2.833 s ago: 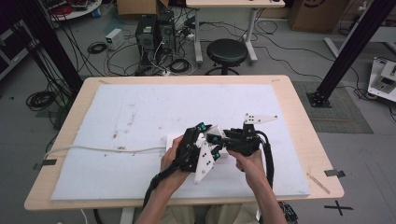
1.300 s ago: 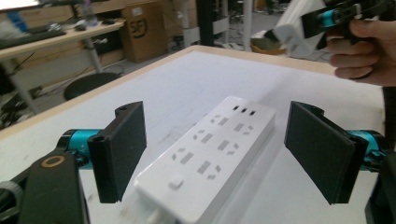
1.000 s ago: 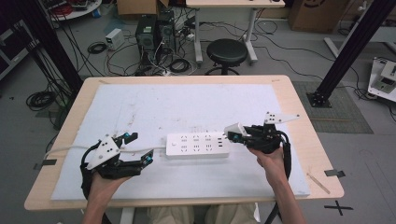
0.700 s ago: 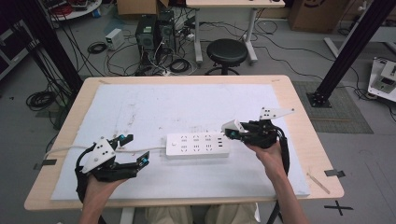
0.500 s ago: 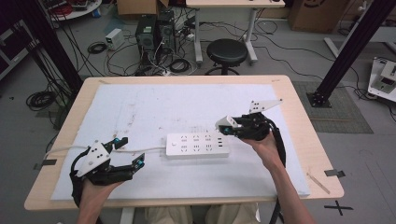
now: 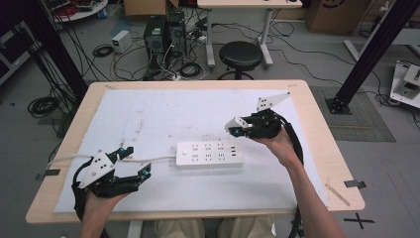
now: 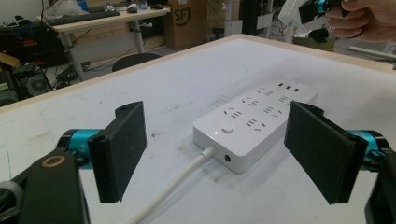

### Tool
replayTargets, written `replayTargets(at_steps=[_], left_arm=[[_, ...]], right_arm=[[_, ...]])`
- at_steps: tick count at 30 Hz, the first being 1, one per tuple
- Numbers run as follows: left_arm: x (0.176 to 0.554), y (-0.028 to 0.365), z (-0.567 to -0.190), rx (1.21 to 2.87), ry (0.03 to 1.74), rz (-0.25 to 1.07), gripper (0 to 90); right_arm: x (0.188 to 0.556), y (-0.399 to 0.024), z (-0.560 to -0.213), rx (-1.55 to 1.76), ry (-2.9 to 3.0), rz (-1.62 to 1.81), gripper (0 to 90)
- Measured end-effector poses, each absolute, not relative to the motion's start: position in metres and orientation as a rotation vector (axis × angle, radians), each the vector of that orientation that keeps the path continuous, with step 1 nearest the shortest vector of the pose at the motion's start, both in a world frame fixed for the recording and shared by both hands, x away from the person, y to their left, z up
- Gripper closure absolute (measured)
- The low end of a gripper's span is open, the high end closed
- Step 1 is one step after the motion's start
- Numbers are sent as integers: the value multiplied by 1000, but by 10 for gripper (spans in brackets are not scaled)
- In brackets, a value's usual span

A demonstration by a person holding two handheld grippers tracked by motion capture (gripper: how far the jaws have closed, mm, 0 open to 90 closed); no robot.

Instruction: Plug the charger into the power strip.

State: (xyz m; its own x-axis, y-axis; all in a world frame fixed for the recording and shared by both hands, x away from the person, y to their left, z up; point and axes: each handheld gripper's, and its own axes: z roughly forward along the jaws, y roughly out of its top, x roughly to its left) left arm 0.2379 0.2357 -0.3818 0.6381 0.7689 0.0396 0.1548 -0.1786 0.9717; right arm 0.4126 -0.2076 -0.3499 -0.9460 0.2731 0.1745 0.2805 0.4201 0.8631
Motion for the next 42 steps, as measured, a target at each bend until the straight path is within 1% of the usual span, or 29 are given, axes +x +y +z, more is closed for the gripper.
replayTargets(at_steps=[6,11,15,17,19,26,28,30,31,34,35,42], left_arm=[[237,236,-382,1693,762,659,210],[238,237,-385,1702,770,653,210],[238,237,-386,1704,773,651,210],[239,236,-388,1716,779,645,210],[238,236,-389,1716,782,645,210],[239,234,-392,1721,779,637,210],[240,233,-393,1722,777,633,210],[240,232,-394,1722,778,633,210],[240,231,-394,1720,777,633,210],[240,231,-394,1718,776,634,210],[239,233,-395,1721,779,634,210],[239,235,-397,1722,790,631,210]], right_arm=[[419,-207,-354,-503,-2639,-1599,630],[428,-199,-367,-462,-2678,-1517,630],[430,-196,-371,-454,-2696,-1481,630],[435,-188,-382,-411,-2728,-1409,631],[435,-184,-386,-391,-2737,-1381,631],[433,-179,-386,-363,-2788,-1327,632],[433,-172,-382,-316,-2869,-1239,632],[433,-170,-381,-296,-2882,-1232,632],[440,-169,-383,-298,-2860,-1233,632],[441,-168,-386,-286,-2867,-1223,632],[439,-164,-390,-258,-2905,-1162,632],[435,-157,-395,-188,-2934,-1129,632]])
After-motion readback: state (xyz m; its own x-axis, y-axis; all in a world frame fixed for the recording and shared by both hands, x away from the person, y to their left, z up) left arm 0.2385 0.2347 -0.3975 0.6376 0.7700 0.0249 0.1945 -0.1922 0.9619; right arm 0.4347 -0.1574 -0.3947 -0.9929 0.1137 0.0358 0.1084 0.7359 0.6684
